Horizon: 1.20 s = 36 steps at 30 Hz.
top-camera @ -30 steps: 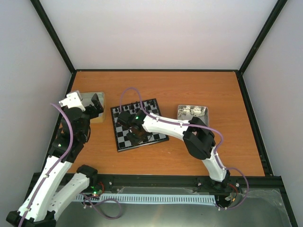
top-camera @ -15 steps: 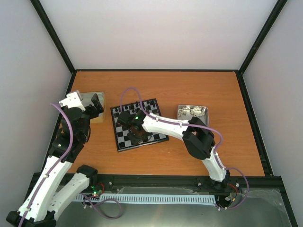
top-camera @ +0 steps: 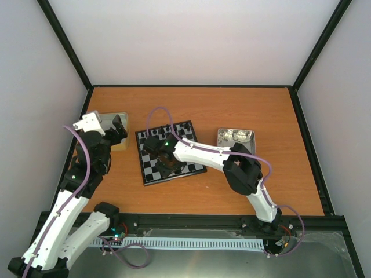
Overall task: Set up the chess pieces on the board
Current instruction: Place the chess piece on the chessboard, then pick up the chess piece from the storage box.
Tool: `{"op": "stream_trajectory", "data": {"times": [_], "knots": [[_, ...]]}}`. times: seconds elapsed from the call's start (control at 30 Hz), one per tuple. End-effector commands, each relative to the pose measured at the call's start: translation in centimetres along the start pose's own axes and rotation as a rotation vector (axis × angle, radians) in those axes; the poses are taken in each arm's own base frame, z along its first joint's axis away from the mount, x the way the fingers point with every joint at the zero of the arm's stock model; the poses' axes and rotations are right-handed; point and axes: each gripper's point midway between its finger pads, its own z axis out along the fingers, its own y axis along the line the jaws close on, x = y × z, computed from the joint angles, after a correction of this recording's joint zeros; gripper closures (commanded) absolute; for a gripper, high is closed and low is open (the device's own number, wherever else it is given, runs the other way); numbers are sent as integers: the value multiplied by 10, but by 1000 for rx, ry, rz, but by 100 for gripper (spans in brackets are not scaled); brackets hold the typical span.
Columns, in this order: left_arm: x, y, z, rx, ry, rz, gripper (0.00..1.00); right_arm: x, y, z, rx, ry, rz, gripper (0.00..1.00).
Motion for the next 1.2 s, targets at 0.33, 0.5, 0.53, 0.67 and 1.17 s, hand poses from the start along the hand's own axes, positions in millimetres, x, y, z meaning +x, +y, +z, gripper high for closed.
{"op": "stream_trajectory", "data": {"times": [0.33,0.5,0.53,0.67,1.17], "knots": [[0,-8,1,45,3,-4,0,-39,-57,-102,-27,-342,231,54],[-1,-38,-4,220,17,33,0,-16,-146,-120,34,-433,466,54],[-1,-44,-6,250,21,36,0,-9,-166,-123,62,-452,510,54],[3,-52,-8,298,39,41,0,25,-231,-120,165,-467,645,50],[11,-67,-3,359,100,-18,0,50,-327,-45,227,-360,789,55]]}}
